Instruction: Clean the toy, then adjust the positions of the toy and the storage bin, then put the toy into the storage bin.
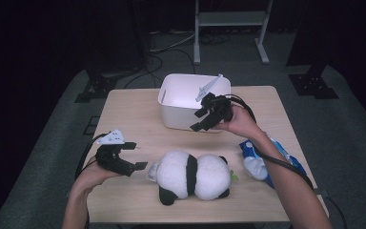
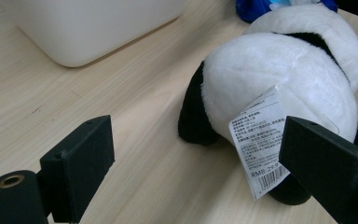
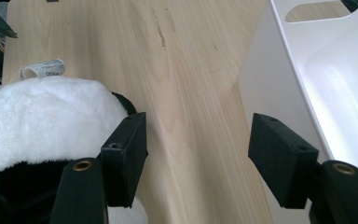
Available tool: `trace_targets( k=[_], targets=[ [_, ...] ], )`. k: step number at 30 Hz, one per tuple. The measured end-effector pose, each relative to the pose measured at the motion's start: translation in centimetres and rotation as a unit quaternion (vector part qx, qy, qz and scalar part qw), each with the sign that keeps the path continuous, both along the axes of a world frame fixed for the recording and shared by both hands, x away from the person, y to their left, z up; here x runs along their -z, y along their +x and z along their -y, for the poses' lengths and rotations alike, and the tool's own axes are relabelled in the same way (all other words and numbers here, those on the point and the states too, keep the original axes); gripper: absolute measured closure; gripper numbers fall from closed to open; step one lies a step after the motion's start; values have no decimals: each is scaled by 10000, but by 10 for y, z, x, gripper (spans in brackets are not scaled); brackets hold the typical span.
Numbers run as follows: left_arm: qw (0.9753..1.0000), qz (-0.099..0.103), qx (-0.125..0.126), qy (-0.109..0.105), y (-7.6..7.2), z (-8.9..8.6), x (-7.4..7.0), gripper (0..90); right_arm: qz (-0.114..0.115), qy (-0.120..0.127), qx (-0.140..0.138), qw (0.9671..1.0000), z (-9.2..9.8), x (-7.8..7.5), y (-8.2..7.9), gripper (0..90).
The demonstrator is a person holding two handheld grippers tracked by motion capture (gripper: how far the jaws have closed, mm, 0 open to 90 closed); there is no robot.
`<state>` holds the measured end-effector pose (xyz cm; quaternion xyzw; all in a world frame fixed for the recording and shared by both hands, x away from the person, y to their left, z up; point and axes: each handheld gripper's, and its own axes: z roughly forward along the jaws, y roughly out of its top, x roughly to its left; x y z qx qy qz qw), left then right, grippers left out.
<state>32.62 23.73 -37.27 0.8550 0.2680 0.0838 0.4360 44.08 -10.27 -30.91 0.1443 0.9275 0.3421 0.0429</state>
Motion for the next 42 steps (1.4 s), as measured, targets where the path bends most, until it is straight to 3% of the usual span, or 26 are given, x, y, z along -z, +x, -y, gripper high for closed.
trace_targets(
  k=[21, 42],
  targets=[
    [10000, 7, -45, -82, 0, -5, -2, 90, 17, -45, 56, 10000, -1, -4, 15, 344],
    [9999, -44, -110, -107, 3, -11, -2, 78, 22, -224, 187, 9996, -9, -5, 52, 364]
  ],
)
